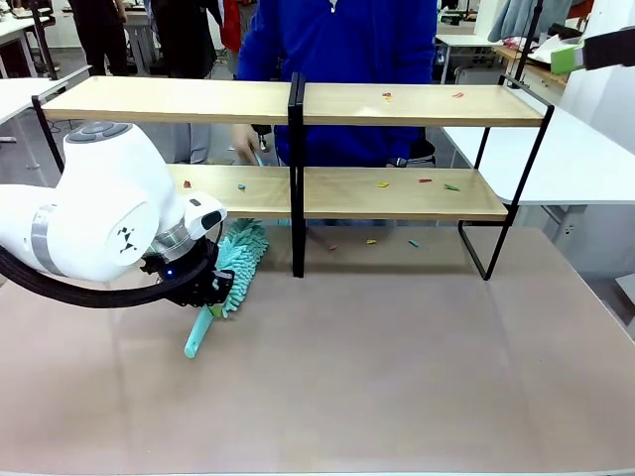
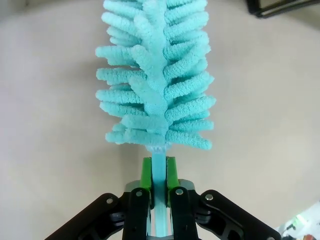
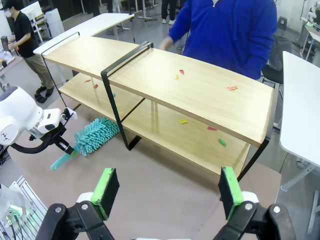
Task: Clean the shelves.
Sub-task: Clean a randomly selected level of the Shelf with the Duster.
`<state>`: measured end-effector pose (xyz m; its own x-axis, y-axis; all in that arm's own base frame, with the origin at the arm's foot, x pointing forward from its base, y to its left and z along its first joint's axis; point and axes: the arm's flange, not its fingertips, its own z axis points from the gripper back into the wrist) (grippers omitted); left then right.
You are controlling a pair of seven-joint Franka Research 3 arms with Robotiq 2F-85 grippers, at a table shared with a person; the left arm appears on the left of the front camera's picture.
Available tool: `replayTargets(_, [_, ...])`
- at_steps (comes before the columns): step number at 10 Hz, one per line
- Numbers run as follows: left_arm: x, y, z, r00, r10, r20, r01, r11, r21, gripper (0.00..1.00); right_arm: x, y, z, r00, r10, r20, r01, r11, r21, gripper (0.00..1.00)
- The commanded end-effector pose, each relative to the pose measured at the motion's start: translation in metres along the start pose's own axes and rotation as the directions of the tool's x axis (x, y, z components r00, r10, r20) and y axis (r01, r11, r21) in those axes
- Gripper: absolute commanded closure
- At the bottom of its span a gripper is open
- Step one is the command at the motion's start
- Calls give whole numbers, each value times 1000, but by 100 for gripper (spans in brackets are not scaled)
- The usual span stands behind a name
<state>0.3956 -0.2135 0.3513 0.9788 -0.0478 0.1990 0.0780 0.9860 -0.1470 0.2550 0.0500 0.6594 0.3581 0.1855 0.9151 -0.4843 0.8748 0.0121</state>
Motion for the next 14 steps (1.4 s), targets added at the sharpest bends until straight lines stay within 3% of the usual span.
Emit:
replayTargets(1, [4,-1,5,993,106,-44,-102,991,85,88,0,0,-1,1000,-2,0,2,1000,0,0])
replayTargets(4, [4,13,12,929,369,-13,-362,918,161,88,0,0,-1,1000,-2,0,2,1000,0,0])
replayTargets(5, [6,20,12,913,408,-6,-400,897,190,88,0,0,-1,1000,-2,0,2,1000,0,0])
replayTargets(9, [24,62,12,860,509,-44,-486,842,235,88,0,0,-1,1000,-2,0,2,1000,0,0])
replayTargets(12, [41,95,11,829,559,5,-543,804,242,88,0,0,-1,1000,-2,0,2,1000,0,0])
replayTargets(14, [47,110,6,817,577,-11,-555,791,255,88,0,0,-1,1000,-2,0,2,1000,0,0])
